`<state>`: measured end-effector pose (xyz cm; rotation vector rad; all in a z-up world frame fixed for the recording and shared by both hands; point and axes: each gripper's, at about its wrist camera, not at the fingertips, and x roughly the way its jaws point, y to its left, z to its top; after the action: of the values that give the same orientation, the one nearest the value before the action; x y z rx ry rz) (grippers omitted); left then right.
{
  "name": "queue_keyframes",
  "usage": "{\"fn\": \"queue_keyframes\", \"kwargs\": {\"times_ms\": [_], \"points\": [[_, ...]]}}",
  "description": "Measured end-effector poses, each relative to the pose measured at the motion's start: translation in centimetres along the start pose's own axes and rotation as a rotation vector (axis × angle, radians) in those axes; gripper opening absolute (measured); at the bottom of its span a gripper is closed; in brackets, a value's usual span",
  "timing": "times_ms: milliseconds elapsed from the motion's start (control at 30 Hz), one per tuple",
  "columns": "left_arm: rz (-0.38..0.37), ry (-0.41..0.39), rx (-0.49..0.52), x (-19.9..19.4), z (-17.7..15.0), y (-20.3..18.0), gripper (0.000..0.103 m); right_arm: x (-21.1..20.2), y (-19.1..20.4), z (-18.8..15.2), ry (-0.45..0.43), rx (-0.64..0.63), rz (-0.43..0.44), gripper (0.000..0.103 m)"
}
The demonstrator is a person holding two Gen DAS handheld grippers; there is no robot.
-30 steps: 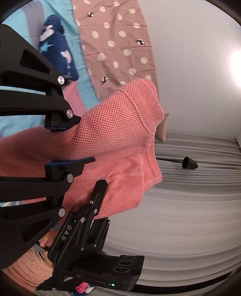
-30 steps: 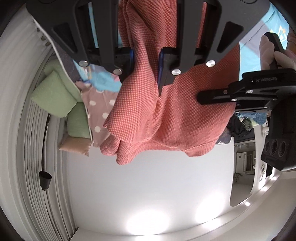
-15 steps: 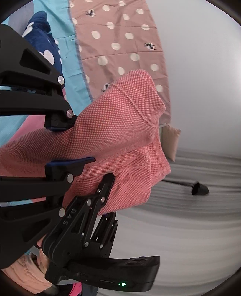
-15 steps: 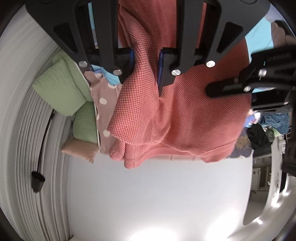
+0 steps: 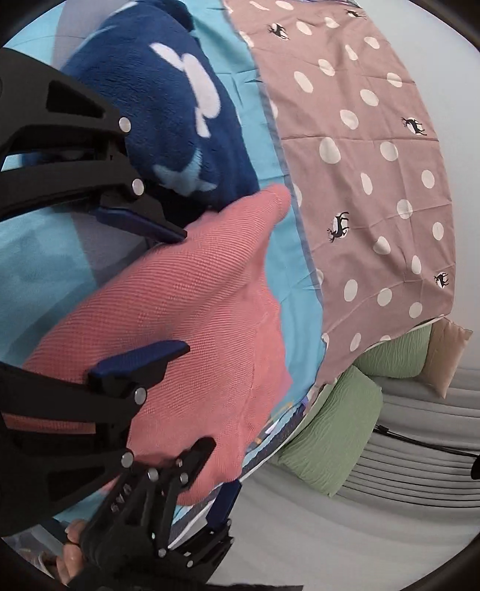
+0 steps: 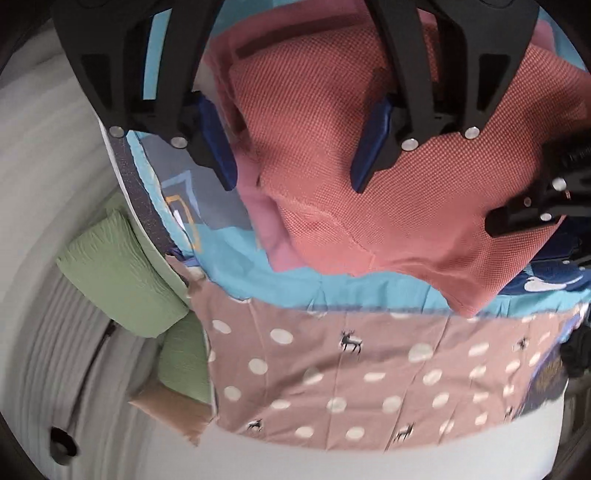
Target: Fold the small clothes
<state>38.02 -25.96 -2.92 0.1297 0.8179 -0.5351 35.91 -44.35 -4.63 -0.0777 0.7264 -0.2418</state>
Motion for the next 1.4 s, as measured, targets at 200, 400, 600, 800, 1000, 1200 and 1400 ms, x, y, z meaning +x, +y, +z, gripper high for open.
{"fn": "queue_keyframes", "kwargs": {"times_ms": [200,400,600,800,1000,1200,1400], "points": [[-0.065,-0.038,-0.001,-4.7,-2.2,-1.0,0.07,-7.7,-0.4,-1.8,-0.05,0.008,0.018,0.067],[-0.106,-0.135,0.035,-11.9,-7.2,-3.8,0.083,-17.8,0.0,-6.5,-0.099,-0.038,-0.023,0.078],[-0.13,-0.244,0.028,-19.2,-11.1,-6.0,0.097,-27.2,0.8,-10.2,-0.22,-0.042,-0.022,0.095],[0.02,-0.273,-0.021,-25.2,-14.5,-6.4,0.102,-33.9,2.2,-13.1,-0.309,-0.04,0.004,0.099],[0.092,-0.256,-0.022,-29.6,-18.8,-5.7,0.102,-36.9,2.5,-15.5,-0.285,0.018,0.075,0.1],[0.188,-0.257,-0.035,-32.8,-21.4,-5.9,0.102,-37.9,2.6,-17.8,-0.248,0.088,0.13,0.1],[0.172,-0.264,-0.049,-34.8,-23.3,-6.3,0.102,-38.8,2.5,-19.1,-0.229,0.104,0.132,0.1]]}}
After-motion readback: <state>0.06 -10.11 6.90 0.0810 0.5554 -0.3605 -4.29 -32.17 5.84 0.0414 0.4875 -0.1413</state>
